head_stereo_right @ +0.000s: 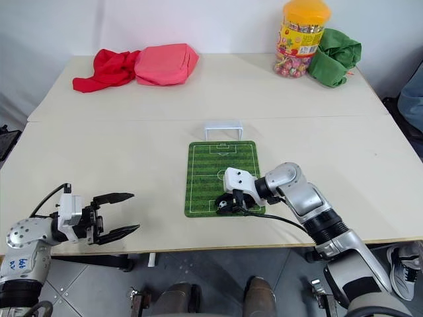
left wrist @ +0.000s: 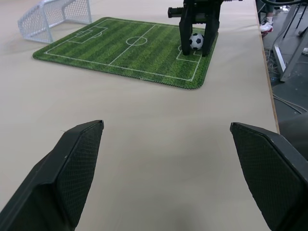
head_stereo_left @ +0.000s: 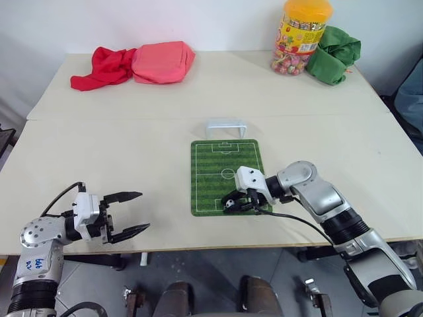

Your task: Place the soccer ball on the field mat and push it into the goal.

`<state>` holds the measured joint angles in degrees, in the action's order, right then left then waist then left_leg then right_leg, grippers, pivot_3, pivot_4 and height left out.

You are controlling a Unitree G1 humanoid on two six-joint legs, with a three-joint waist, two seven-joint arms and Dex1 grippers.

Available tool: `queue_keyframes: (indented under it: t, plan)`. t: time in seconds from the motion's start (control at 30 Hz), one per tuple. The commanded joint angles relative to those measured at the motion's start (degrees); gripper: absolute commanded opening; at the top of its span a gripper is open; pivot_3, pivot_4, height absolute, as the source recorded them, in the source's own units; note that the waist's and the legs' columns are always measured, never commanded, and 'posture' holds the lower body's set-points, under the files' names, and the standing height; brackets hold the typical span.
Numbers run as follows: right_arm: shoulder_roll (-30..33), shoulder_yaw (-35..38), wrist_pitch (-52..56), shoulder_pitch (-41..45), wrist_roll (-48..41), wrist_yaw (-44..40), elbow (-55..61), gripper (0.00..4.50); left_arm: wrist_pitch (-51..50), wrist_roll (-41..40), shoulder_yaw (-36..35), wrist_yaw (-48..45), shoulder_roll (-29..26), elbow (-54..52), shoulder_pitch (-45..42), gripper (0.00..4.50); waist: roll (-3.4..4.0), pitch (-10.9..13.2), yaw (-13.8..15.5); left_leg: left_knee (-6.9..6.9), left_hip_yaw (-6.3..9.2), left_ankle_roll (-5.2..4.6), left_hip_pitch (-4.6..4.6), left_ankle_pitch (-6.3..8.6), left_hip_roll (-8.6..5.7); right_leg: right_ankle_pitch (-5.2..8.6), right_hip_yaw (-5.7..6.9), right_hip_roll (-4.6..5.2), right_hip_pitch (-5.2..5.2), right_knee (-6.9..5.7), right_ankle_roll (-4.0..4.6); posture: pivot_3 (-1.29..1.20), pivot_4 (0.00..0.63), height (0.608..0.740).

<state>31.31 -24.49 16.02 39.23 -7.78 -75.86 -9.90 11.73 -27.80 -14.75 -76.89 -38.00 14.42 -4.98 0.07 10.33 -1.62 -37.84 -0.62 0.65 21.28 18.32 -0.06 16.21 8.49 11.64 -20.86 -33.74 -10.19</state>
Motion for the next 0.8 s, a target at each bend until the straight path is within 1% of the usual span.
queue_keyframes:
  t: [0.03,0.07,0.47,0.63,0.8]
  plan:
    - [0.1,1.3,-0.7,-0.2,0.7,0.8,0.2,2.48,0.4,-0.6,-0.6,0.3,-0.1,0.3,-0.8,4.50,0.00,0.0,0.0,0.00,0.00,0.00,0.00,0.00,0.00,0.00,0.00,0.00,0.00,0.00,0.00,0.00,0.150,0.740]
    - [0.1,1.4,-0.9,-0.2,0.6,0.8,0.3,2.78,0.4,-0.5,-0.6,0.3,-0.1,0.5,-1.0,4.50,0.00,0.0,0.0,0.00,-0.01,0.00,0.00,0.00,0.00,0.00,-0.01,0.00,0.00,0.00,0.00,0.00,0.150,0.740]
    - [0.6,2.8,0.2,1.9,-1.0,0.1,2.2,2.78,0.7,-0.4,-0.2,0.3,0.4,2.0,-2.9,4.50,0.00,0.0,0.0,0.00,-0.02,0.00,0.00,0.00,0.00,0.00,-0.02,0.00,-0.02,-0.01,0.00,0.00,0.150,0.740]
    - [1.3,5.2,2.7,3.3,-2.8,-0.1,5.5,2.78,0.9,-0.1,0.1,0.0,0.7,3.0,-4.0,4.50,0.00,0.0,0.0,0.00,-0.04,0.00,0.03,0.00,0.00,0.00,-0.03,0.00,-0.08,-0.02,0.00,0.00,0.150,0.740]
    - [2.0,7.7,4.8,3.3,-3.8,1.5,9.1,2.78,1.1,0.1,0.6,-0.6,0.9,4.5,-5.6,4.50,0.00,0.0,0.0,0.00,-0.05,0.00,0.03,0.00,0.00,0.00,-0.04,0.00,-0.09,-0.02,0.00,0.00,0.150,0.740]
